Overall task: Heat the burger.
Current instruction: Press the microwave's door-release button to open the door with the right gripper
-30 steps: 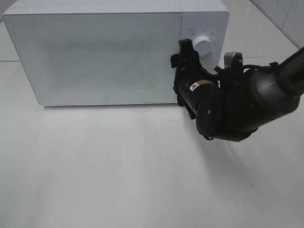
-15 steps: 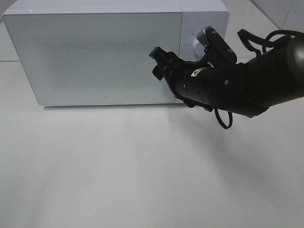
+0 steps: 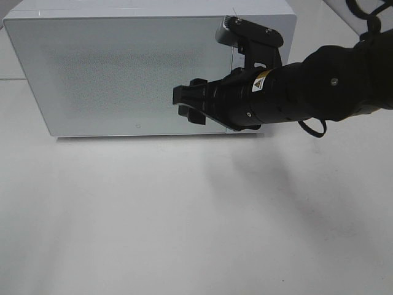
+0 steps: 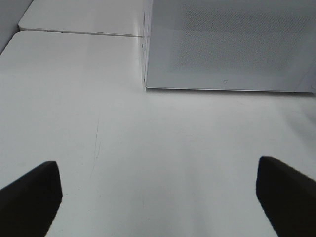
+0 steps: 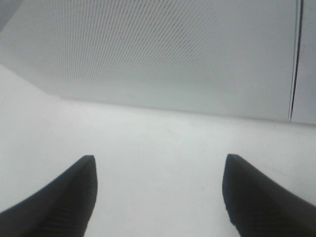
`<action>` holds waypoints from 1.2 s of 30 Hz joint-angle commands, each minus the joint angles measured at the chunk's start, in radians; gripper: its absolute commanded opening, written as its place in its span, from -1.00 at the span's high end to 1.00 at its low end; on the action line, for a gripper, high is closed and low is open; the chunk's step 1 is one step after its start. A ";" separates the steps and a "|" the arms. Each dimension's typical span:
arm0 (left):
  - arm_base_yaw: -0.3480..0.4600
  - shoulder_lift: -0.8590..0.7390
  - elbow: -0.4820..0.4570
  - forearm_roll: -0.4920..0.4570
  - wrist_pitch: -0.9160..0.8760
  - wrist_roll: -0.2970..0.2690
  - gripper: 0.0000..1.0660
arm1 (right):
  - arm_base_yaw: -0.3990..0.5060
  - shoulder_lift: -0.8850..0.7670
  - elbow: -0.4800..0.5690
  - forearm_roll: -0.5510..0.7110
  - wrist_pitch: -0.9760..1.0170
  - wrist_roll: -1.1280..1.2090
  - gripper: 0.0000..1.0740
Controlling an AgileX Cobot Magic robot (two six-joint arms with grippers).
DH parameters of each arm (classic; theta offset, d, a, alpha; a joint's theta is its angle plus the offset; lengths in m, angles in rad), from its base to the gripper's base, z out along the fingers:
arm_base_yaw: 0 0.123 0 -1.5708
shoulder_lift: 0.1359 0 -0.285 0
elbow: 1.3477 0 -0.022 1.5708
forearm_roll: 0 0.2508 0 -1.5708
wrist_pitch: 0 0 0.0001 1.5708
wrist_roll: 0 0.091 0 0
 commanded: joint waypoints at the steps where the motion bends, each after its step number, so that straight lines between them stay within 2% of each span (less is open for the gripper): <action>1: 0.000 -0.019 0.000 -0.009 -0.012 -0.006 -0.89 | -0.005 -0.068 -0.006 -0.167 0.213 -0.015 -0.29; 2: 0.000 -0.019 0.000 -0.009 -0.012 -0.006 -0.89 | -0.005 -0.095 -0.007 -0.206 0.303 -0.015 -0.29; 8: 0.000 -0.019 0.000 -0.009 -0.012 -0.006 -0.89 | -0.005 -0.154 -0.007 -0.247 0.480 -0.015 -0.29; 10: 0.000 -0.019 0.000 -0.009 -0.012 -0.006 -0.89 | -0.005 -0.210 -0.007 -0.284 0.626 -0.015 -0.29; 14: 0.000 -0.019 0.000 -0.009 -0.012 -0.006 -0.89 | -0.005 -0.236 -0.007 -0.297 0.683 -0.015 -0.29; 16: 0.000 -0.019 0.000 -0.009 -0.012 -0.006 -0.89 | -0.004 -0.288 -0.007 -0.325 0.798 -0.019 -0.29; 26: 0.000 -0.019 0.000 -0.009 -0.012 -0.006 -0.89 | -0.004 -0.411 -0.007 -0.325 1.008 -0.051 -0.29; 28: 0.000 -0.019 0.000 -0.009 -0.012 -0.006 -0.89 | -0.004 -0.504 -0.007 -0.325 1.041 -0.067 -0.29; 33: 0.000 -0.019 0.000 -0.009 -0.012 -0.006 -0.89 | -0.006 -0.591 -0.007 -0.325 1.075 -0.074 -0.29; 36: 0.000 -0.019 0.000 -0.009 -0.012 -0.006 -0.89 | -0.056 -0.636 -0.006 -0.303 1.110 -0.078 -0.29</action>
